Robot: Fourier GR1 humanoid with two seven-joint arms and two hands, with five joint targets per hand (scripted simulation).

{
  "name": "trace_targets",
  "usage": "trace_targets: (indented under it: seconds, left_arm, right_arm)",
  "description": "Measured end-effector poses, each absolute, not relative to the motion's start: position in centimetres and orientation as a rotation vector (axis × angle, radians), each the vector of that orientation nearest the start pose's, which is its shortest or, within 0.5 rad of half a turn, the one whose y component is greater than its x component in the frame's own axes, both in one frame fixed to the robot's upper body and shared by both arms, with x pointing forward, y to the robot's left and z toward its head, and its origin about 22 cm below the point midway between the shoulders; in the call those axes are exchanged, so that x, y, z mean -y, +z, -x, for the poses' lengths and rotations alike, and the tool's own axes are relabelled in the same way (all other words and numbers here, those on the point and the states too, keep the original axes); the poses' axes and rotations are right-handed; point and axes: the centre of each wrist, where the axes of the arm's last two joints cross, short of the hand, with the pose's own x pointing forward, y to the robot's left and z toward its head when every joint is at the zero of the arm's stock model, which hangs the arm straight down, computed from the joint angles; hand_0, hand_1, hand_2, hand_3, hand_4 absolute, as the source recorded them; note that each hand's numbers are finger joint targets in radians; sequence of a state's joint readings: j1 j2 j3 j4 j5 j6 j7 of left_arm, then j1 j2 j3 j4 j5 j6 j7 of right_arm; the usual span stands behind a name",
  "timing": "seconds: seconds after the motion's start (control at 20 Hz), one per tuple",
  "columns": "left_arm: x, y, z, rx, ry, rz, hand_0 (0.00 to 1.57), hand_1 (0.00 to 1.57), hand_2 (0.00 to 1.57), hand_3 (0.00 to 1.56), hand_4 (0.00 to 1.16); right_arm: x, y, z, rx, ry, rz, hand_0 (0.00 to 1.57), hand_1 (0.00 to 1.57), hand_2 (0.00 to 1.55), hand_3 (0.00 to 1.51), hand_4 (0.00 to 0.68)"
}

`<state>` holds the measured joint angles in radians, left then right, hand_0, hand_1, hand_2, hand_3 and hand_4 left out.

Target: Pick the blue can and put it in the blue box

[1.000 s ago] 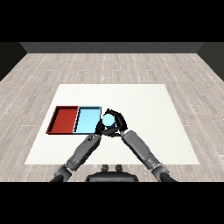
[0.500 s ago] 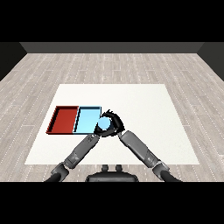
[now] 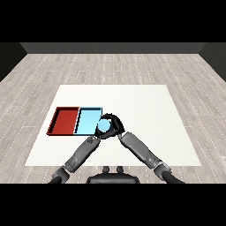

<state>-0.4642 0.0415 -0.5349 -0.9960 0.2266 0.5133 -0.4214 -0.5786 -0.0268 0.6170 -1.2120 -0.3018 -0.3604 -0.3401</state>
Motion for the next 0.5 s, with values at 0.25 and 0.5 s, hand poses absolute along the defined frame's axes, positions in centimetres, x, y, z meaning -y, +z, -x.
trace_targets:
  seconds: [0.25, 0.5]
  left_arm:
    - [-9.23, -3.10, -29.74, 1.804, -0.198, 0.008, 1.18, 1.18, 1.19, 1.03, 0.63]
    - [-8.92, -3.33, -29.81, 1.762, -0.149, 0.063, 1.57, 1.57, 1.54, 1.47, 0.66]
  right_arm:
    - [4.33, 4.50, -30.03, 1.925, 0.322, -0.406, 1.44, 1.44, 1.45, 1.39, 0.580]
    - [4.74, 4.43, -30.23, 1.897, 0.269, -0.437, 1.25, 1.25, 1.30, 1.22, 0.275]
